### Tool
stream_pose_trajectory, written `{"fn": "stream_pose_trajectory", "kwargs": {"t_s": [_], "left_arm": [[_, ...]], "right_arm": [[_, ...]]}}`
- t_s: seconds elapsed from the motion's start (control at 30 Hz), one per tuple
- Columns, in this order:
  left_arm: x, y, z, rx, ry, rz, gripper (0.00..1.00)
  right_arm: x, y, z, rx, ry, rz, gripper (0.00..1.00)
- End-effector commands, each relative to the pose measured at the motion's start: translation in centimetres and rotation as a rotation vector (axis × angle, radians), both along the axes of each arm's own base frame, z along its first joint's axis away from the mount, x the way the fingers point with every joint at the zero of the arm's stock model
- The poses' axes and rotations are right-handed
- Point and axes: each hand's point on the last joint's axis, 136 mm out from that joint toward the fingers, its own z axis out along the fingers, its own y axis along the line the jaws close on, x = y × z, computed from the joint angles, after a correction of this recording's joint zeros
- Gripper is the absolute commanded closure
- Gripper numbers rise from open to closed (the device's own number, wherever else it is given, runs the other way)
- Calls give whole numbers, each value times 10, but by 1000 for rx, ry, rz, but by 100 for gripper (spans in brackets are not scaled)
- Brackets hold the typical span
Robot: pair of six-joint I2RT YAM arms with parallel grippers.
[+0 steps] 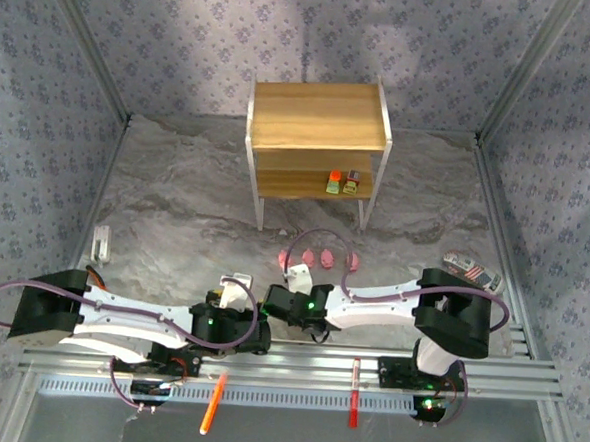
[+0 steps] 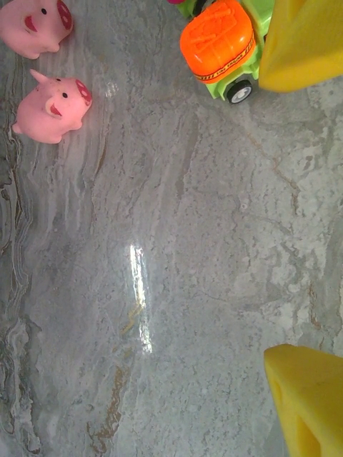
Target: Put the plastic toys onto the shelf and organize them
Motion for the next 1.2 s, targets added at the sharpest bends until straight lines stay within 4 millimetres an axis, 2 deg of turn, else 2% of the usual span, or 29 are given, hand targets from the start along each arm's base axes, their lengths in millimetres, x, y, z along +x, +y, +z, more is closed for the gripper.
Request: {"fn": "stream_pose_trajectory", "kwargs": {"t_s": [0.0,0.83,1.17], "left_arm": [[1,-9,9,-19,-20,-7,9],[1,-10,8,-11,-18,-10,9],[1,-11,8,-10,-18,-12,9]], "right_arm": [[-1,-8,-3,-22,3,0,58],[-3,-15,-11,-33,12,8,58],[-1,-14,-7,-34,-8,14,66]]}}
